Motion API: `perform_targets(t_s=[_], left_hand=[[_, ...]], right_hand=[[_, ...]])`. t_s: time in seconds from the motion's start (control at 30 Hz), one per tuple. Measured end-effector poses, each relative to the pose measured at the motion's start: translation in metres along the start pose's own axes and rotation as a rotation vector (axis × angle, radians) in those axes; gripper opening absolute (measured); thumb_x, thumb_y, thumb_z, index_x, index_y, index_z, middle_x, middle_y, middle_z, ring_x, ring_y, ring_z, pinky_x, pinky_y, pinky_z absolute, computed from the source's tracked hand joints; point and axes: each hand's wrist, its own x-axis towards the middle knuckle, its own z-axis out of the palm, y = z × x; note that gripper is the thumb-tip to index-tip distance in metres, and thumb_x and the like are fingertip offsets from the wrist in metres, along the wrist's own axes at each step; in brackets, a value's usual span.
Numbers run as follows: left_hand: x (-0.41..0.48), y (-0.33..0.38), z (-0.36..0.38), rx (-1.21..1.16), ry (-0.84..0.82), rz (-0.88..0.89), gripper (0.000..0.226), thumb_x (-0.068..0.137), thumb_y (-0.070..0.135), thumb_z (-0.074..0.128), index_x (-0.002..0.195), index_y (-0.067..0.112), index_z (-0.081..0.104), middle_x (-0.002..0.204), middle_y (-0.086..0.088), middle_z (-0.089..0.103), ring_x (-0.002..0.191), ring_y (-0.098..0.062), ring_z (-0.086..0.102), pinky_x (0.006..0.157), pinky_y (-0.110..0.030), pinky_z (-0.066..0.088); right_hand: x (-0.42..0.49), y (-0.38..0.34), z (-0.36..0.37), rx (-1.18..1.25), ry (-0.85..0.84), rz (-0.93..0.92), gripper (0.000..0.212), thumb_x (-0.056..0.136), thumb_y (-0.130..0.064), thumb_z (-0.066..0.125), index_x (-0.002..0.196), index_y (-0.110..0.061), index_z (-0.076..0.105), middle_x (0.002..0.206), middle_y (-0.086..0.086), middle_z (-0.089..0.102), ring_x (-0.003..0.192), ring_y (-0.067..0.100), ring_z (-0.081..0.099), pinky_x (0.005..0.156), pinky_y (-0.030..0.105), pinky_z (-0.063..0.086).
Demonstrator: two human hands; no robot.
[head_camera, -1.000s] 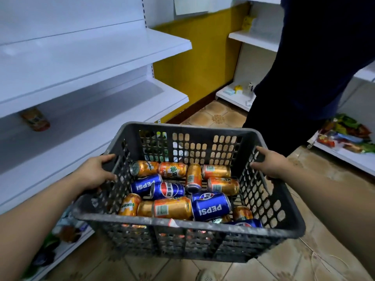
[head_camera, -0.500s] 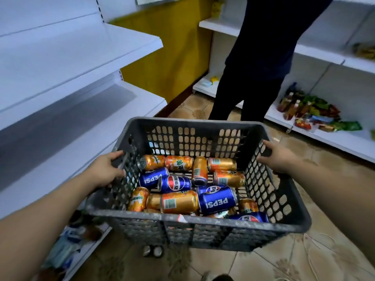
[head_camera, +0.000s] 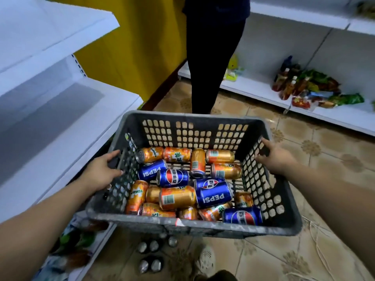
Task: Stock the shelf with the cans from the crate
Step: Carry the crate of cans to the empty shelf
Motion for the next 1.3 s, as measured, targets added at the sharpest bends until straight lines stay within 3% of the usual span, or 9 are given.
perform_targets(t_s=[0.1, 0.17, 0.33, 0.5, 0.6, 0.7, 0.9, 1.1, 1.3], left_hand=[[0.032, 0.000, 0.022, -0.003, -0.024, 0.015, 0.071, 0.080, 0.000, 0.069, 0.142, 0.023, 0.043, 0.105, -0.014, 0.062, 0.051, -0.027, 0.056, 0.049, -0.034, 0.051], [0.054, -0.007, 0.035, -0.010, -0.036, 0.013, 0.071, 0.081, 0.000, 0.069, 0.142, 0.024, 0.042, 0.102, -0.014, 0.061, 0.051, -0.029, 0.056, 0.052, -0.040, 0.053], [0.115, -0.027, 0.067, 0.046, -0.110, 0.074, 0.074, 0.081, 0.002, 0.070, 0.143, 0.027, 0.040, 0.126, -0.016, 0.058, 0.055, -0.032, 0.060, 0.050, -0.036, 0.052], [0.168, -0.046, 0.110, 0.083, -0.171, 0.183, 0.071, 0.080, 0.000, 0.071, 0.143, 0.017, 0.043, 0.131, -0.015, 0.056, 0.097, -0.031, 0.062, 0.078, -0.036, 0.050], [0.202, -0.065, 0.139, 0.125, -0.211, 0.217, 0.073, 0.078, 0.005, 0.074, 0.142, 0.023, 0.043, 0.120, -0.011, 0.061, 0.092, -0.026, 0.062, 0.077, -0.029, 0.052], [0.232, -0.080, 0.175, 0.141, -0.220, 0.245, 0.073, 0.077, 0.005, 0.073, 0.141, 0.024, 0.044, 0.104, -0.007, 0.064, 0.086, -0.024, 0.062, 0.064, -0.015, 0.049], [0.273, -0.093, 0.234, 0.108, -0.218, 0.266, 0.073, 0.078, 0.005, 0.073, 0.142, 0.022, 0.043, 0.114, -0.009, 0.061, 0.090, -0.022, 0.059, 0.074, -0.027, 0.044], [0.301, -0.110, 0.276, 0.109, -0.198, 0.299, 0.074, 0.079, 0.005, 0.072, 0.144, 0.024, 0.040, 0.135, -0.010, 0.052, 0.109, -0.026, 0.056, 0.092, -0.035, 0.045], [0.322, -0.144, 0.313, 0.110, -0.184, 0.299, 0.072, 0.079, 0.003, 0.072, 0.143, 0.019, 0.043, 0.140, -0.012, 0.049, 0.122, -0.030, 0.050, 0.103, -0.038, 0.040]], right_hand=[[0.016, 0.009, 0.021, 0.037, -0.022, 0.063, 0.073, 0.094, -0.038, 0.058, 0.153, -0.035, 0.016, 0.146, 0.013, 0.044, 0.086, 0.023, 0.057, 0.050, 0.022, 0.039], [0.023, 0.011, 0.035, 0.050, -0.008, 0.091, 0.072, 0.094, -0.038, 0.058, 0.153, -0.034, 0.017, 0.147, 0.013, 0.044, 0.097, 0.028, 0.060, 0.060, 0.024, 0.043], [0.035, 0.019, 0.086, 0.108, 0.051, 0.176, 0.069, 0.094, -0.036, 0.059, 0.153, -0.032, 0.022, 0.145, 0.014, 0.046, 0.115, 0.031, 0.058, 0.086, 0.035, 0.050], [0.051, 0.043, 0.156, 0.148, 0.148, 0.275, 0.066, 0.094, -0.038, 0.059, 0.152, -0.032, 0.026, 0.144, 0.013, 0.048, 0.117, 0.034, 0.057, 0.093, 0.040, 0.049], [0.069, 0.063, 0.205, 0.203, 0.180, 0.319, 0.069, 0.090, -0.044, 0.062, 0.148, -0.040, 0.026, 0.138, 0.012, 0.054, 0.099, 0.033, 0.064, 0.080, 0.044, 0.057], [0.098, 0.088, 0.246, 0.272, 0.185, 0.353, 0.069, 0.088, -0.045, 0.063, 0.145, -0.046, 0.024, 0.136, 0.012, 0.055, 0.094, 0.030, 0.065, 0.076, 0.047, 0.059], [0.147, 0.109, 0.280, 0.242, 0.234, 0.348, 0.065, 0.090, -0.045, 0.061, 0.146, -0.043, 0.028, 0.131, 0.013, 0.057, 0.081, 0.030, 0.066, 0.069, 0.044, 0.060], [0.178, 0.126, 0.316, 0.323, 0.285, 0.348, 0.066, 0.091, -0.040, 0.061, 0.147, -0.044, 0.025, 0.138, 0.014, 0.053, 0.093, 0.029, 0.063, 0.079, 0.039, 0.056], [0.196, 0.136, 0.361, 0.322, 0.308, 0.350, 0.063, 0.094, -0.040, 0.058, 0.148, -0.042, 0.026, 0.142, 0.011, 0.051, 0.099, 0.027, 0.063, 0.071, 0.028, 0.050]])
